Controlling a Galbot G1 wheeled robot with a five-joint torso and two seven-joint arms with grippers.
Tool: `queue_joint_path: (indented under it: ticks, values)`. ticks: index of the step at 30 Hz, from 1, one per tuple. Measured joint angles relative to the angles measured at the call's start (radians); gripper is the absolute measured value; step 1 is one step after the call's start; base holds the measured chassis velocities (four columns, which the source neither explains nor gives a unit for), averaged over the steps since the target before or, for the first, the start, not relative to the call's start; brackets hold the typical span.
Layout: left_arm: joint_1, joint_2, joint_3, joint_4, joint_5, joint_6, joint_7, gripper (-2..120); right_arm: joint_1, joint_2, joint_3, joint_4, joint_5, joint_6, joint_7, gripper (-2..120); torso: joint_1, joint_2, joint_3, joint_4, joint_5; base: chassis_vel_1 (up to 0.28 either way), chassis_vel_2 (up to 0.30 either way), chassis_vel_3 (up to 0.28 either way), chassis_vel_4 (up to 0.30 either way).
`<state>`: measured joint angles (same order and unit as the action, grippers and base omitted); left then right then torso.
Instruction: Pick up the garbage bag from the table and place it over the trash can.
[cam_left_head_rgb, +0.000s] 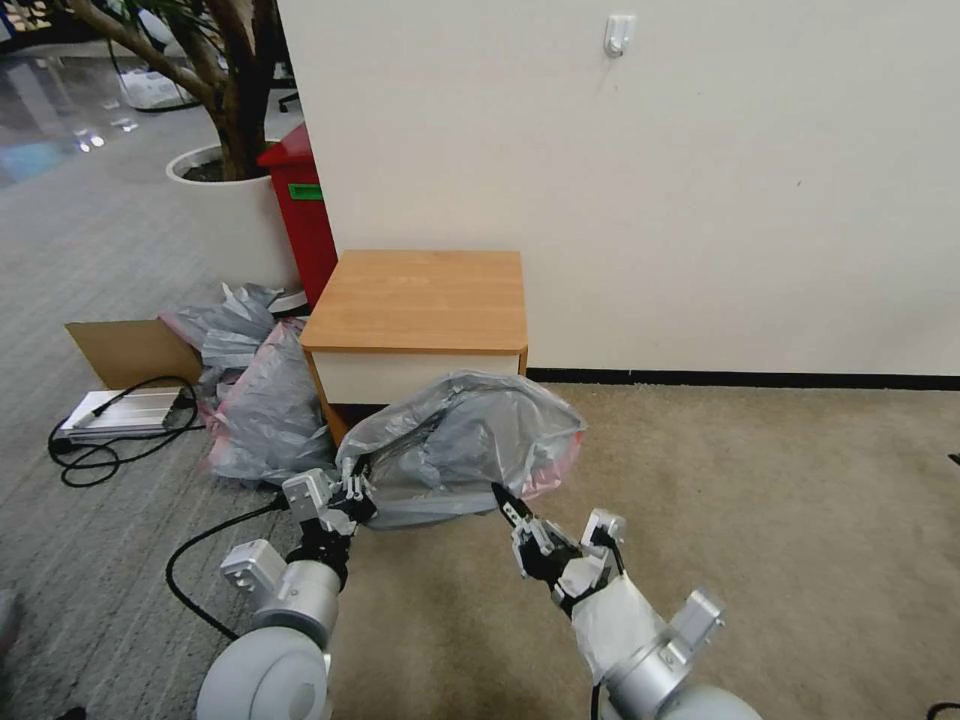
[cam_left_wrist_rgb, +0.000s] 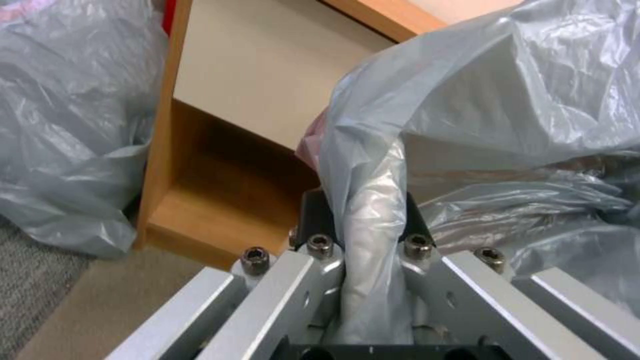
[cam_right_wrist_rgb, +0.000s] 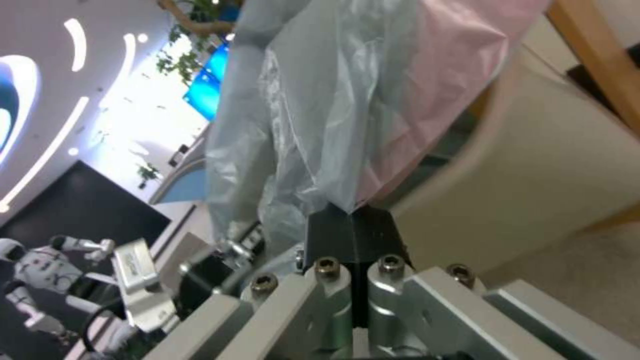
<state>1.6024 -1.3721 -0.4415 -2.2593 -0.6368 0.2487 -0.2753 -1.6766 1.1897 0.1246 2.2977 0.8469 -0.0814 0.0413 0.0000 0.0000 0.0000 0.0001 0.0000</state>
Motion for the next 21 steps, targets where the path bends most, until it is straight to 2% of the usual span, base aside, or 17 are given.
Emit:
queue_joint_path:
  ticks: [4,17,21]
  values:
    - [-0.001,-0.001,-0.003,-0.002,-0.013,0.006,-0.006,3,-0.029,0.000,0.011,0.003,-0.023,-0.001,0.002,0,0.000,0.000,0.000,-0.0001,-0.0001,0.000,0.000,0.000,0.000]
    - [0.019,-0.001,-0.017,-0.068,-0.168,0.073,-0.042,3,-0.020,0.002,0.046,-0.074,-0.083,0.024,-0.002,0,0.000,0.000,0.000,-0.0001,0.0000,0.000,0.000,0.000,0.000]
    - [0.022,-0.002,-0.020,-0.073,-0.193,0.085,-0.053,3,-0.023,-0.003,0.054,-0.095,-0.177,0.034,-0.009,2,0.000,0.000,0.000,0.0000,0.0000,0.000,0.000,0.000,0.000]
